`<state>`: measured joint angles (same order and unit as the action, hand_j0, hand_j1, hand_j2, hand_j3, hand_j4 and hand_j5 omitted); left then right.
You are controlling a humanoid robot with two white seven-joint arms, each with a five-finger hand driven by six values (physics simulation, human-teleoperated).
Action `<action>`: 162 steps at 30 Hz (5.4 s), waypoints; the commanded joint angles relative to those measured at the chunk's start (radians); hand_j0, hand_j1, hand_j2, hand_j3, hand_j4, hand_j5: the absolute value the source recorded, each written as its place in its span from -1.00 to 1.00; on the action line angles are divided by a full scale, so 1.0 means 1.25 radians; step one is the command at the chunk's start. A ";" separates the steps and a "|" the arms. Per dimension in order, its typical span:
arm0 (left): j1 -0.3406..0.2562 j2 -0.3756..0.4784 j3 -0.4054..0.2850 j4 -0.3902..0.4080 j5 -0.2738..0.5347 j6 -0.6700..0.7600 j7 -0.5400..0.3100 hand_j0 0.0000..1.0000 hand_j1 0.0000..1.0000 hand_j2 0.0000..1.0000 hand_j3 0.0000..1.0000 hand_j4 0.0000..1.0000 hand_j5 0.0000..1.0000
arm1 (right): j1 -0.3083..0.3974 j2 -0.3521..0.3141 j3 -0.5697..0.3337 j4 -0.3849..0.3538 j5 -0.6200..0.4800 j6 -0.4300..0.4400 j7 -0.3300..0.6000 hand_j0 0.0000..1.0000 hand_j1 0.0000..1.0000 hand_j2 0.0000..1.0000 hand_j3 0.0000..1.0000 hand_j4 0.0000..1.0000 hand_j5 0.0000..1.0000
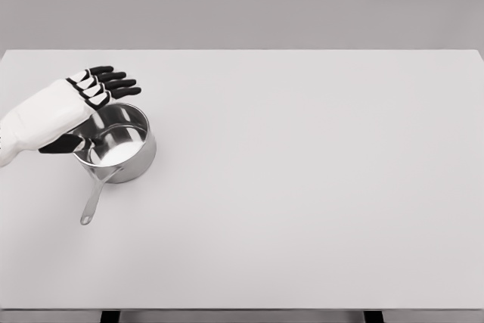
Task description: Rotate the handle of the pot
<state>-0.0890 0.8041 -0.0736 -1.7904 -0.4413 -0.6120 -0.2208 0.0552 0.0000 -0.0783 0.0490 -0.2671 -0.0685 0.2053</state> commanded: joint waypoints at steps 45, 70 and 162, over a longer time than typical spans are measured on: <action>-0.037 0.142 -0.242 -0.011 -0.079 0.001 -0.005 1.00 1.00 1.00 1.00 1.00 1.00 | 0.000 0.000 0.000 0.000 0.000 0.000 0.000 1.00 1.00 1.00 1.00 1.00 1.00; -0.042 0.226 -0.179 -0.010 -0.053 0.001 -0.003 1.00 1.00 1.00 1.00 1.00 1.00 | 0.000 0.000 0.000 0.000 0.000 0.000 0.000 1.00 1.00 1.00 1.00 1.00 1.00; 0.069 0.212 -0.108 0.025 0.004 0.001 -0.001 1.00 1.00 1.00 1.00 1.00 1.00 | 0.000 0.000 0.000 0.000 0.000 0.000 0.000 1.00 1.00 1.00 1.00 1.00 1.00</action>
<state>-0.0031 1.0666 -0.2122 -1.7664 -0.4379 -0.6119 -0.2228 0.0552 0.0000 -0.0783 0.0490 -0.2671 -0.0685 0.2053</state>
